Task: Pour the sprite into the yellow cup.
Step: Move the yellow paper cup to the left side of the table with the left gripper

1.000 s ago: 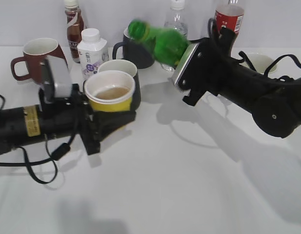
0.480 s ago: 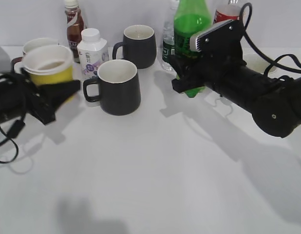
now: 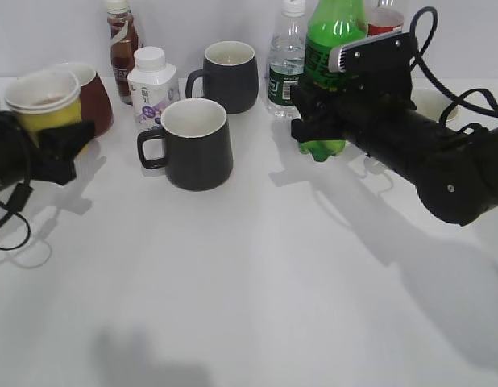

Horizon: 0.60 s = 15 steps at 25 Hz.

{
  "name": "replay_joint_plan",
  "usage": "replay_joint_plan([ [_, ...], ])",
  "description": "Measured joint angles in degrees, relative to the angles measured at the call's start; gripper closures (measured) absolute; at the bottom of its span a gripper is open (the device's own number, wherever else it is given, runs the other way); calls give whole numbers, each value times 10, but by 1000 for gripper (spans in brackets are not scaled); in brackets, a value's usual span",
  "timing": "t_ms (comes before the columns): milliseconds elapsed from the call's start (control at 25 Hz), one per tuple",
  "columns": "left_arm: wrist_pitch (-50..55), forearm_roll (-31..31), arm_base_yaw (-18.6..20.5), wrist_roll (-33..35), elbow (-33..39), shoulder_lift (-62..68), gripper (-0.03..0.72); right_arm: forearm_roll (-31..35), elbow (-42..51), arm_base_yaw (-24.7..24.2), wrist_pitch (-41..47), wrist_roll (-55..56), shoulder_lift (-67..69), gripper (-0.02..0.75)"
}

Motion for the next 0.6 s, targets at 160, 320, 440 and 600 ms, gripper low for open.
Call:
replay_joint_plan([
  [160,1,-3,0,1,-18,38,291,0,0,0,3,0,0,335],
  [320,0,-3,0,1,-41,73,291,0,0,0,5,1,0,335],
  [440,0,5,0,1,-58,94,291,0,0,0,5,1,0,335],
  [600,0,25,0,1,-76,113,291,0,0,0,5,1,0,335],
])
